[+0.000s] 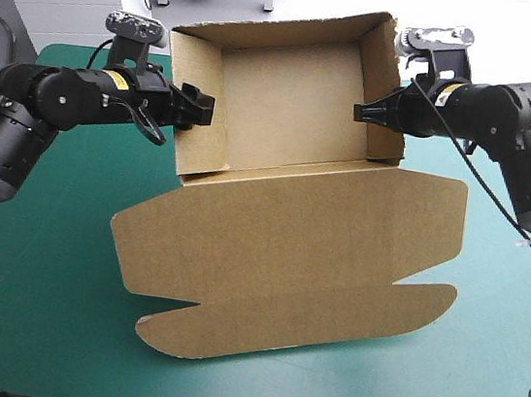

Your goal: Fold the box

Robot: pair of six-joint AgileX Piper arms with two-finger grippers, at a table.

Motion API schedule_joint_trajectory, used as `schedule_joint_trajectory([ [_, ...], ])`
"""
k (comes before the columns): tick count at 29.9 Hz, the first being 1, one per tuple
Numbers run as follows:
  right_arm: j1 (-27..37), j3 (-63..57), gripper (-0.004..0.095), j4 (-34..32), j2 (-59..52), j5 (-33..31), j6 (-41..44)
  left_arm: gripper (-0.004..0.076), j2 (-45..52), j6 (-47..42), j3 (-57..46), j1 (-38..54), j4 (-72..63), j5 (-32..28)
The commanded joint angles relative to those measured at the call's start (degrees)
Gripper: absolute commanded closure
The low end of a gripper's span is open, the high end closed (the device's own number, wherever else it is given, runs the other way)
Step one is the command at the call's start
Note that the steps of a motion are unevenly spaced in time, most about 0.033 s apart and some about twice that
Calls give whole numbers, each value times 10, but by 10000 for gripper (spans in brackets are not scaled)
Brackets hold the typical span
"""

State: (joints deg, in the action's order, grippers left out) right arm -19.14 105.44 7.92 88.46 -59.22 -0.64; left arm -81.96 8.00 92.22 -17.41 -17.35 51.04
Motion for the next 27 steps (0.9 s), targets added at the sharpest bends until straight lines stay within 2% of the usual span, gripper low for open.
schedule_joint_trajectory([
  [1, -2, 16, 920, 28, -7, 49, 6, 317, 7, -30, 20, -29, 38, -36],
  [6, -2, 16, 920, 30, 4, 53, 6, 322, -12, -118, 20, -54, 154, -37],
  [11, -2, 16, 920, 35, 16, 57, 21, 342, -45, -160, 24, -58, 167, -42],
  [17, -2, 16, 920, 37, 20, 49, 23, 496, -75, -208, 32, -57, 173, -40],
  [20, -2, 16, 920, 40, 21, 48, 23, 552, -82, -208, 33, -57, 158, -41],
  [23, -2, 16, 920, 38, 26, 42, 23, 641, -83, -185, 33, -58, 138, -39],
  [27, -2, 16, 920, 29, 39, 11, 10, 719, -83, -165, 33, -58, 133, -34],
])
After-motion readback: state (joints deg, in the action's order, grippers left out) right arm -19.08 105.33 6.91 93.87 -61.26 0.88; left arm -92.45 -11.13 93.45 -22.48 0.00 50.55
